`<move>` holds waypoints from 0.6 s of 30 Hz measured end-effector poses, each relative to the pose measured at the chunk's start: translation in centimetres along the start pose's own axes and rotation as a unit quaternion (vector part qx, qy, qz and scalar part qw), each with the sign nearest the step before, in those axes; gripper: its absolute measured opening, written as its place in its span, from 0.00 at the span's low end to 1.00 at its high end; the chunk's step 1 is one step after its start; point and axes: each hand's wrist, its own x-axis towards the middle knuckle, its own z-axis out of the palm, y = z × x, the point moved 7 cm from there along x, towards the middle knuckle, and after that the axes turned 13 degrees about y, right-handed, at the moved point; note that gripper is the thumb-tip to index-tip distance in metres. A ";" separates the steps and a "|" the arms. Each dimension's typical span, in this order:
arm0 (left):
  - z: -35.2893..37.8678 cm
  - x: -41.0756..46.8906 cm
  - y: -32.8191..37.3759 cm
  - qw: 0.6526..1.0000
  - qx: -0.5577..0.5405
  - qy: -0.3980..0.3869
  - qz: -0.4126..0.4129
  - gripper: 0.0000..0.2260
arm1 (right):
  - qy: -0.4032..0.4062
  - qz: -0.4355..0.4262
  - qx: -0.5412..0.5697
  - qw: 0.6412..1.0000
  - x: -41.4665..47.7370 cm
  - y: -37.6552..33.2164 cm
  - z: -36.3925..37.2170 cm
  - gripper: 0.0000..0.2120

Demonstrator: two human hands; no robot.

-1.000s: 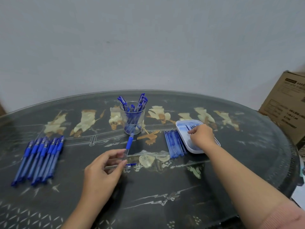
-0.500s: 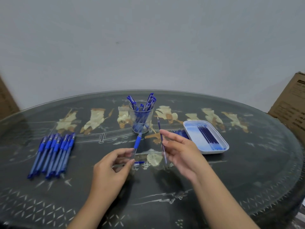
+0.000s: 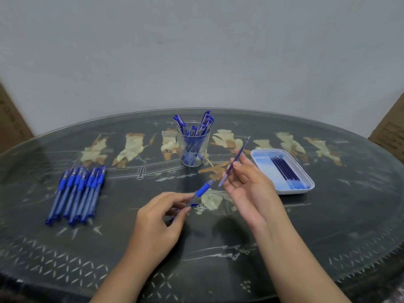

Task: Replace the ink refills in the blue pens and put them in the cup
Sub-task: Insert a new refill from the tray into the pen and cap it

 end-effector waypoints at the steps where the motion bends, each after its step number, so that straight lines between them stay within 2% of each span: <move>1: 0.0 0.0 0.1 1.000 0.001 -0.003 0.004 0.18 | 0.002 -0.002 0.011 1.000 0.0 -0.2 -0.1 0.15; 13: 0.2 -0.1 0.3 1.000 0.006 -0.016 0.018 0.17 | 0.021 -0.051 0.004 0.998 -0.1 -0.5 -0.4 0.15; 18: 0.1 -0.1 0.3 1.000 0.004 -0.015 0.020 0.17 | 0.020 -0.101 -0.022 0.994 -0.5 -0.8 -0.3 0.14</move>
